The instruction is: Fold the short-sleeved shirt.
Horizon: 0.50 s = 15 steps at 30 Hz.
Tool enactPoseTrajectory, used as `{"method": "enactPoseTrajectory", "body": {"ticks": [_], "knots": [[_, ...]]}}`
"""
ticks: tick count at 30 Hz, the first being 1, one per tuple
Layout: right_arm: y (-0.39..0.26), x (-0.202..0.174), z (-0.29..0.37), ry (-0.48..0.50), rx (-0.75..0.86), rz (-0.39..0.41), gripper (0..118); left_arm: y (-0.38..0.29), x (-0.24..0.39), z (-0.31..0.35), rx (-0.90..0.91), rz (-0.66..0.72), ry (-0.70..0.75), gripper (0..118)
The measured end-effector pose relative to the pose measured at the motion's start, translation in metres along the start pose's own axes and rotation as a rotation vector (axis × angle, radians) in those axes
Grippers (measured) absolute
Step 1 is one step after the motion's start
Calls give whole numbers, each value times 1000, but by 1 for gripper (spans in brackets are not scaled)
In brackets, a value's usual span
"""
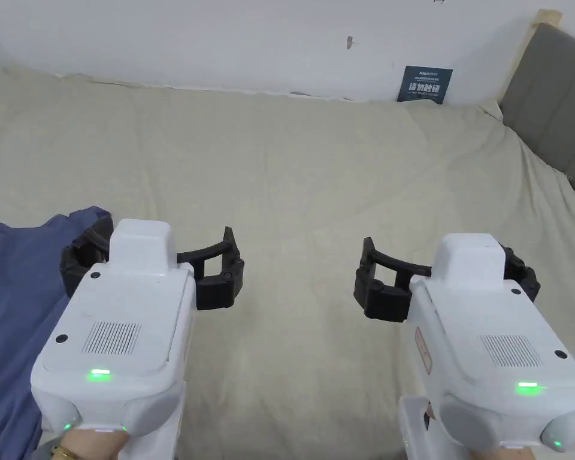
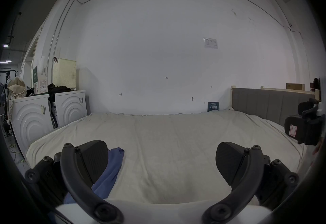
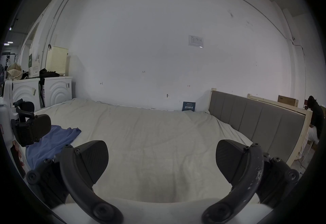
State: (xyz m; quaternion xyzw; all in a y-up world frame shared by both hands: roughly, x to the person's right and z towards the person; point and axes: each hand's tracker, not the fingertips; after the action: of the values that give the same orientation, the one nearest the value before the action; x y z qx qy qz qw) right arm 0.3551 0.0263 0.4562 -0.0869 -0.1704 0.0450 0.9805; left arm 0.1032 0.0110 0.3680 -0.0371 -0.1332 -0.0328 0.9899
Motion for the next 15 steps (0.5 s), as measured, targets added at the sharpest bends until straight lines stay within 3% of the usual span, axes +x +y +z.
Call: {"method": "enactPoseTrajectory", "body": {"ticks": [15], "knots": [[1,3,1,0,8,-2,118,-1,0,1,6,-5,-4,118]]}}
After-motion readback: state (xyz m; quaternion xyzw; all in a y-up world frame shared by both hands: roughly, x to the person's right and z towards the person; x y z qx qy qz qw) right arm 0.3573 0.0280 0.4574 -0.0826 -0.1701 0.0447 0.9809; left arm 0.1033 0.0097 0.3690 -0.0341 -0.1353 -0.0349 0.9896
